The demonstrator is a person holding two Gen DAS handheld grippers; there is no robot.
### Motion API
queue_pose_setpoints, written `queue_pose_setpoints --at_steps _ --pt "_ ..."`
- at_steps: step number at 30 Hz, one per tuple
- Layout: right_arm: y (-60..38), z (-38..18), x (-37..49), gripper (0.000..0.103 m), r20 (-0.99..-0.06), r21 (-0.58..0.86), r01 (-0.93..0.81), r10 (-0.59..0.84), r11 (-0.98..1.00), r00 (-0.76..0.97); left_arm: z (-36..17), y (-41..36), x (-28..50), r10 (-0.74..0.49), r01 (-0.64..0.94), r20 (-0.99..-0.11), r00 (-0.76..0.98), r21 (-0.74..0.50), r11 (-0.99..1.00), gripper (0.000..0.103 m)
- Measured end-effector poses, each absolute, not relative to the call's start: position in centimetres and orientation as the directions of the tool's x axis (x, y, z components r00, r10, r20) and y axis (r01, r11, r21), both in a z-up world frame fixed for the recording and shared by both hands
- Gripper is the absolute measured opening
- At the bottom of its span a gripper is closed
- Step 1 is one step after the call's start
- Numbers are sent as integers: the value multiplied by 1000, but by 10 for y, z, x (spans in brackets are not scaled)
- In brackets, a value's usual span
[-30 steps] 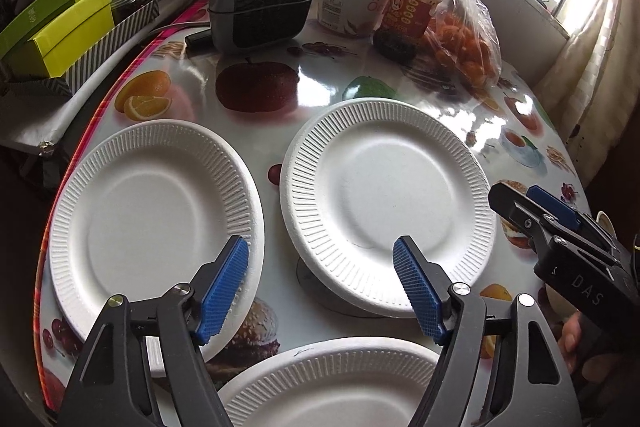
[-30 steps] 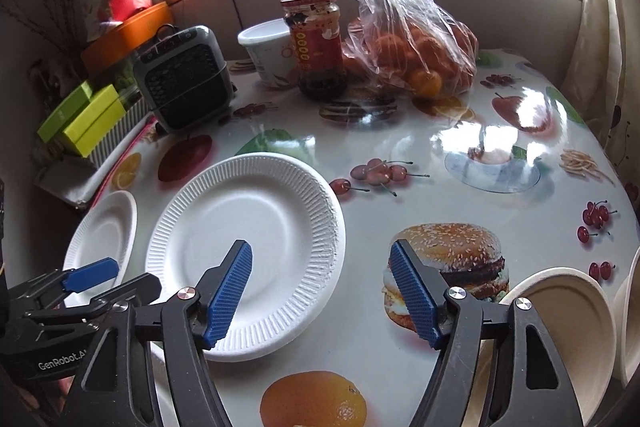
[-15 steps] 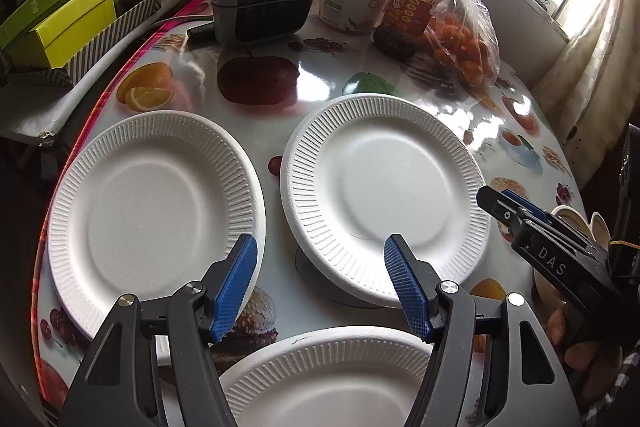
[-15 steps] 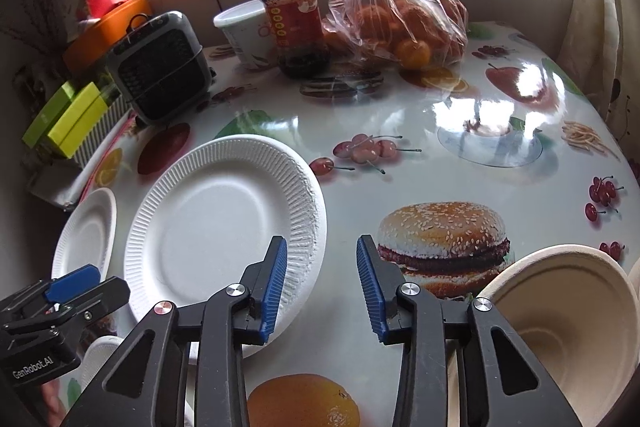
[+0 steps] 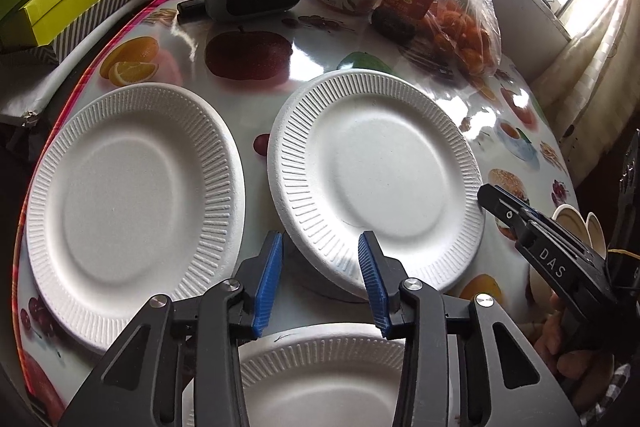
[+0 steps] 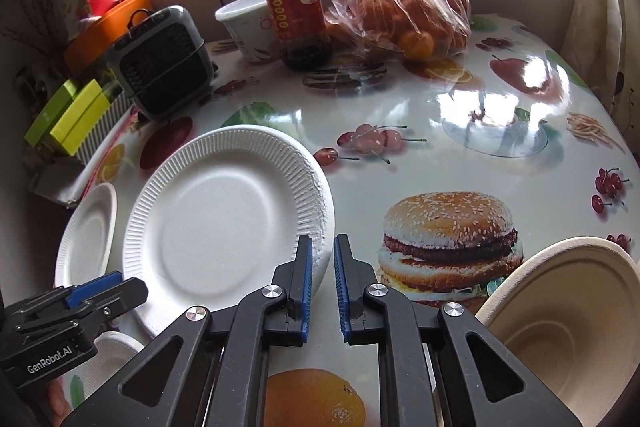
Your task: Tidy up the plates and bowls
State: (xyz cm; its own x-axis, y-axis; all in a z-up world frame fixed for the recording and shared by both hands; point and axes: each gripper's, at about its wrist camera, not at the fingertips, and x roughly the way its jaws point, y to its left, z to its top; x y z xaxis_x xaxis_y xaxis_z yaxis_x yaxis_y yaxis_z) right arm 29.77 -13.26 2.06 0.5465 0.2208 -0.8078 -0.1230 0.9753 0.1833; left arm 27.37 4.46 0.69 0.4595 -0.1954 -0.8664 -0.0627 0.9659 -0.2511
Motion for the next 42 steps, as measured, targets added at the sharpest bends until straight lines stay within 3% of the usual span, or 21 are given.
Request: queue_pose_setpoints --at_steps 12,33,42 --pt "-132 21 297 9 -808 183 -124 221 975 546 8 44 275 -200 -64 -862 465 -258 964 24" --pt "-139 22 296 6 -784 258 -131 286 957 551 4 46 275 -196 -79 -865 461 -260 962 23" --pt "-137 26 301 21 -791 231 -125 261 965 554 2 50 278 -186 -91 -868 460 -255 963 23"
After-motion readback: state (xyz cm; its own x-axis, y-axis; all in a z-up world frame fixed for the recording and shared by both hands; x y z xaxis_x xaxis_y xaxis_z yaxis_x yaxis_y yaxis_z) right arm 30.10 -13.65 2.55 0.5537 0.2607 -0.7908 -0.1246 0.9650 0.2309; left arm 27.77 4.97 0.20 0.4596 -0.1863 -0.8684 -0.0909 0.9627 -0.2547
